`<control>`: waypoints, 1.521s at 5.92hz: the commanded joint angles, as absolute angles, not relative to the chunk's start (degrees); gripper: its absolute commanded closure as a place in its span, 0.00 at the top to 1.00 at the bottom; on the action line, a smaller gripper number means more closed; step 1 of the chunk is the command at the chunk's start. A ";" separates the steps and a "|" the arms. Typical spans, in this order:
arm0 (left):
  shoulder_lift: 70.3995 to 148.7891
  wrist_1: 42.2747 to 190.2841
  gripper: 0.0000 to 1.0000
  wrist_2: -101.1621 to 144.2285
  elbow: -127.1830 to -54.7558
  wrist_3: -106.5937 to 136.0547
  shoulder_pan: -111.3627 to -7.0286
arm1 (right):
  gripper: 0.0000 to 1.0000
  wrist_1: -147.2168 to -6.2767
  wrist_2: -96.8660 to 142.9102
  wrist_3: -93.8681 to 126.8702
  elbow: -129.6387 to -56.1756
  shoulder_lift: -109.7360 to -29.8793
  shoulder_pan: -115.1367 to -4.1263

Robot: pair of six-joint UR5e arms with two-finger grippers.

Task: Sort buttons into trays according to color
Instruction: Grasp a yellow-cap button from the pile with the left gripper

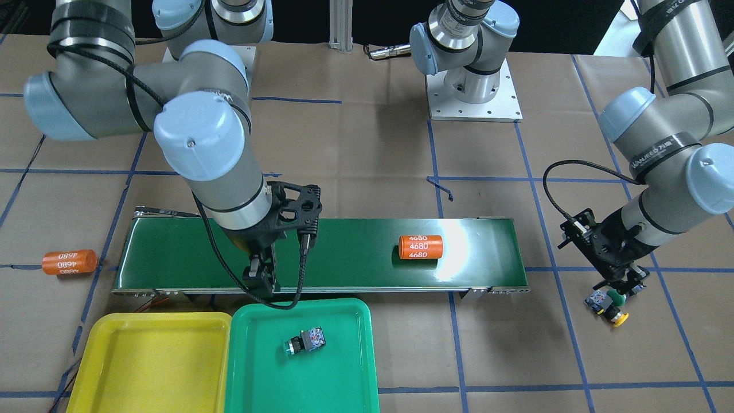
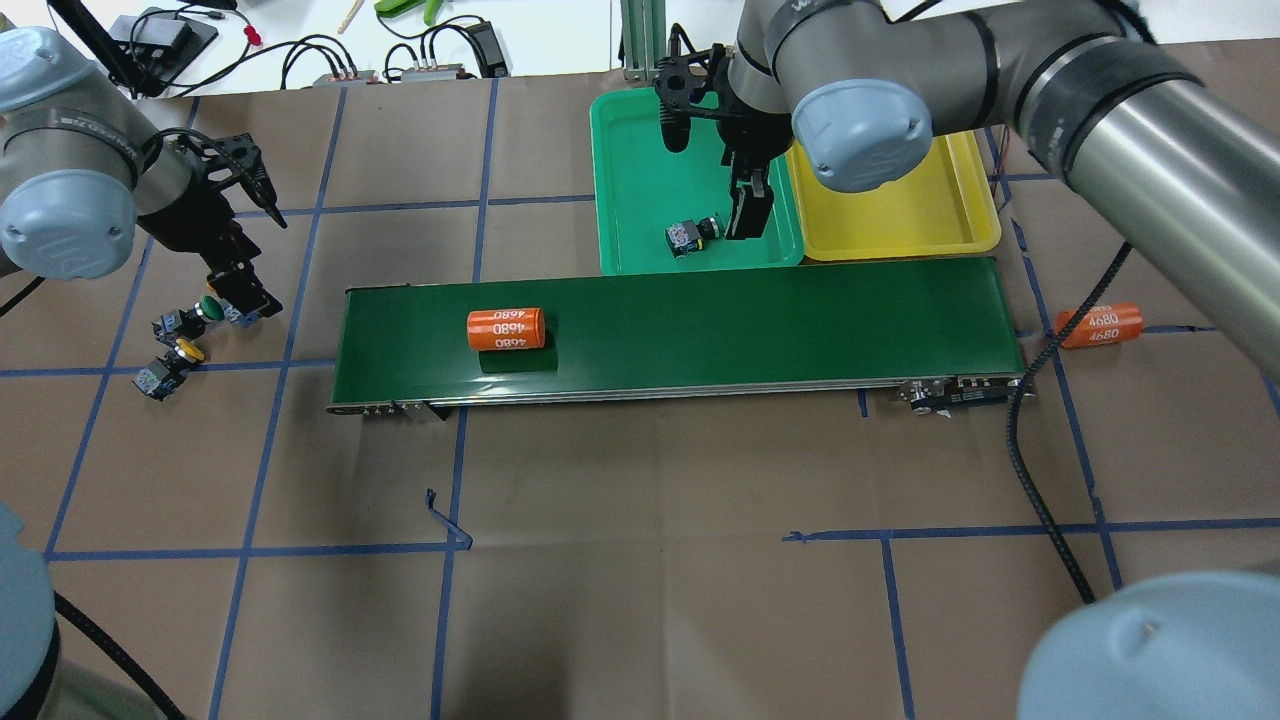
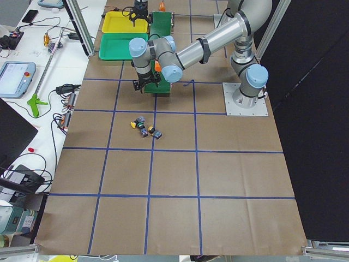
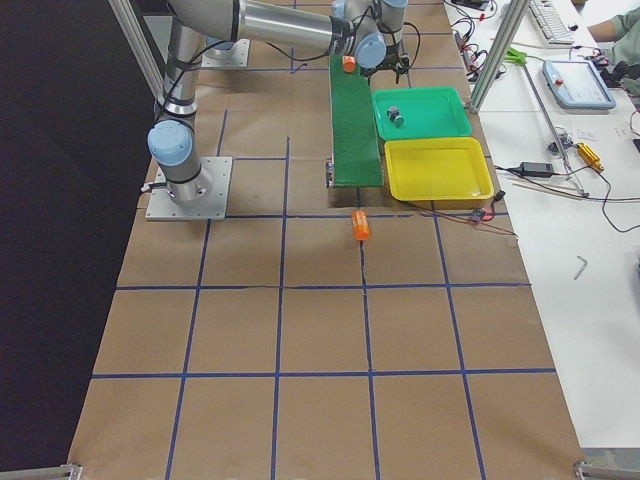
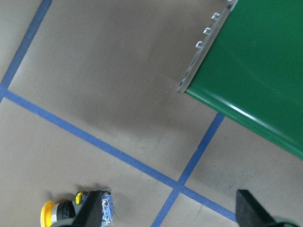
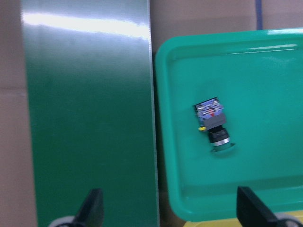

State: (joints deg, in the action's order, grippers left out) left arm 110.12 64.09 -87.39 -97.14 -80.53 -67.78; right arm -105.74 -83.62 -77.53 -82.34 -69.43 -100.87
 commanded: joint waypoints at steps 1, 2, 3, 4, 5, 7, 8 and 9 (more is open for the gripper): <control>111.88 61.36 0.99 -87.54 -98.60 -80.15 -59.83 | 1.00 -97.92 -83.67 -75.59 -82.35 -74.09 -101.42; 112.41 60.74 0.99 -87.54 -100.09 -80.07 -55.24 | 1.00 -97.74 -83.76 -75.41 -82.61 -74.18 -102.21; 112.67 59.51 0.99 -87.63 -101.06 -80.16 -52.93 | 1.00 -96.26 -85.06 -75.41 -83.40 -75.31 -102.30; 114.07 59.07 0.99 -87.63 -101.42 -79.90 -50.65 | 1.00 -96.07 -85.17 -75.41 -84.71 -76.28 -102.30; 115.91 57.24 0.98 -87.89 -101.60 -79.28 -50.45 | 1.00 -92.41 -86.30 -75.58 -85.60 -80.64 -102.48; 117.77 55.29 0.83 -87.89 -101.69 -79.01 -50.36 | 1.00 -93.59 -85.96 -75.67 -86.66 -80.95 -102.48; 117.95 55.20 0.37 -87.98 -101.69 -78.93 -50.45 | 1.00 -94.30 -85.70 -75.67 -86.57 -80.86 -102.48; 118.04 55.46 0.06 -87.98 -101.78 -78.14 -50.45 | 1.00 -94.39 -85.78 -75.76 -86.75 -80.86 -102.48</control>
State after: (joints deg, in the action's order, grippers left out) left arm 117.88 55.37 -87.96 -101.72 -78.68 -50.44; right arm -94.12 -85.80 -75.69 -86.64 -80.84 -102.48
